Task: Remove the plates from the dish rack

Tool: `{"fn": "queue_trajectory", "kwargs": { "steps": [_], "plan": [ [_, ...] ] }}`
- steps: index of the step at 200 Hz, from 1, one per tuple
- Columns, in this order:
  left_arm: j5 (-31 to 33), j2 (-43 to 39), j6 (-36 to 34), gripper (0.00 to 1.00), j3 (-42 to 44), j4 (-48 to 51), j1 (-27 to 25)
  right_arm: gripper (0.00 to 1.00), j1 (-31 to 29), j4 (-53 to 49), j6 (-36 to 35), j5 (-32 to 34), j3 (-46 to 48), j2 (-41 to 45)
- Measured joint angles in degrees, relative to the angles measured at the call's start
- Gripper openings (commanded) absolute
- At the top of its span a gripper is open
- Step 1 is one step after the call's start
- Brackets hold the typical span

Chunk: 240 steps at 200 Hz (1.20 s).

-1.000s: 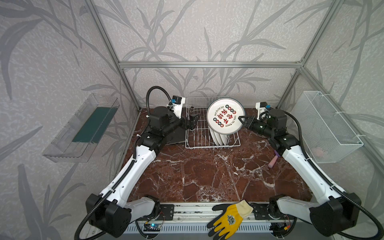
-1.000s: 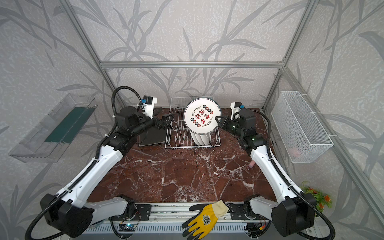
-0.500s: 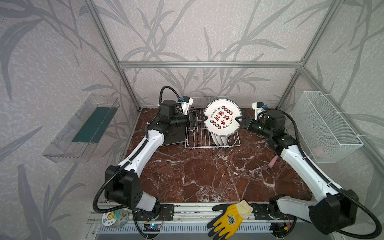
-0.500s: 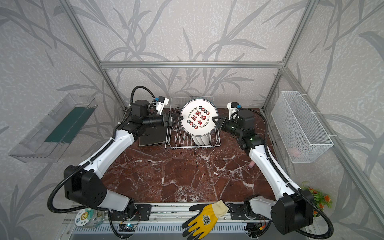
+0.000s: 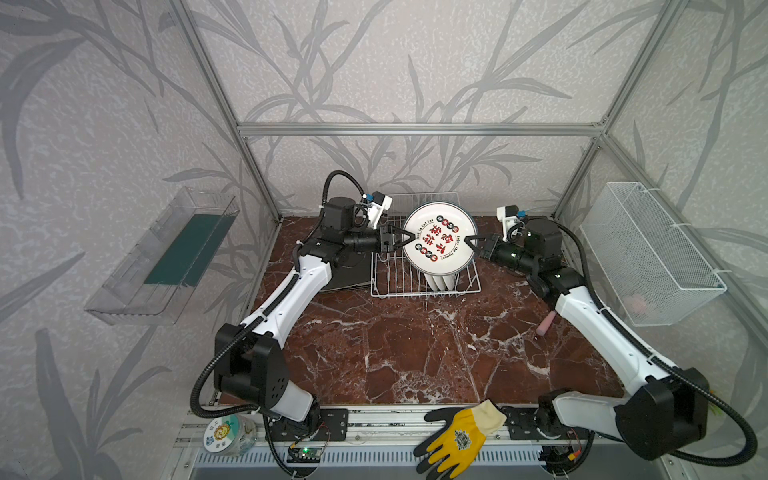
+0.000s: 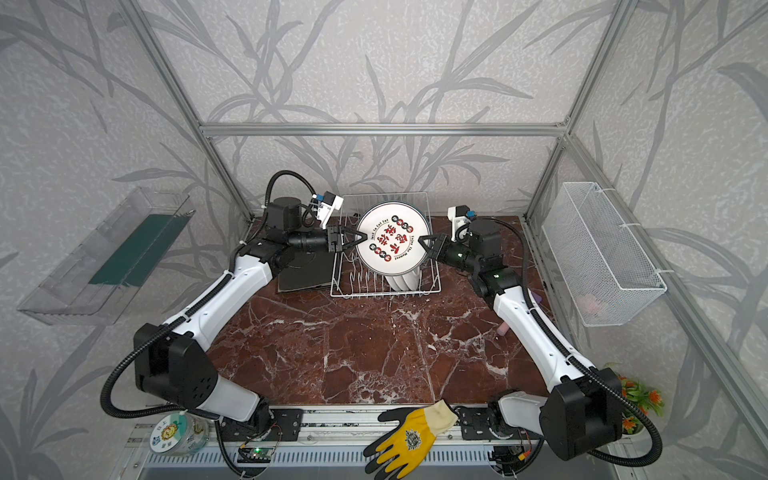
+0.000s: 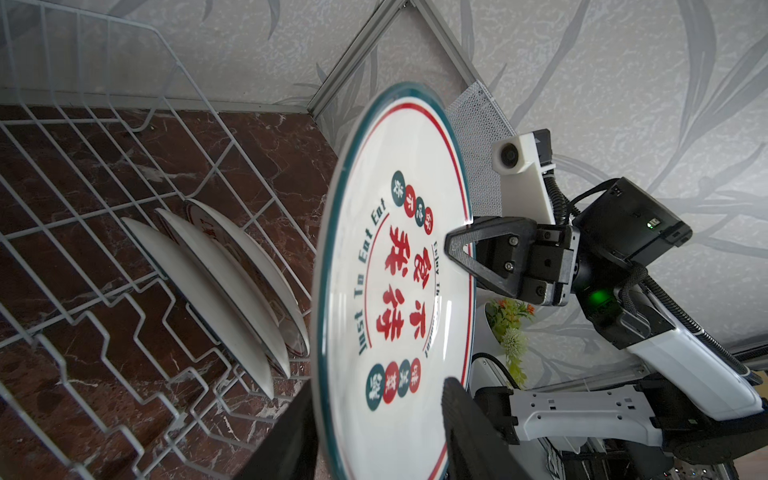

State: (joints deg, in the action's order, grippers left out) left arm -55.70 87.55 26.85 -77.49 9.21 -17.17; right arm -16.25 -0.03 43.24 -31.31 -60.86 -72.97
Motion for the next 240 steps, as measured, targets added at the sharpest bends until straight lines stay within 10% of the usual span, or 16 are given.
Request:
{"fn": "queue_trajectory", "kwargs": {
  "steps": [138, 240],
  "plan": [
    [1.36, 1.53, -0.76, 0.0, -2.4, 9.11, 0.35, 0.01, -1.7, 1.86, -2.56, -1.79, -0.04, -1.62],
    [6.78, 0.83, -3.69, 0.0, -4.74, 15.06, -0.37, 0.67, -1.81, -0.74, -3.91, 0.68, -0.9, -0.39]
  ]
}}
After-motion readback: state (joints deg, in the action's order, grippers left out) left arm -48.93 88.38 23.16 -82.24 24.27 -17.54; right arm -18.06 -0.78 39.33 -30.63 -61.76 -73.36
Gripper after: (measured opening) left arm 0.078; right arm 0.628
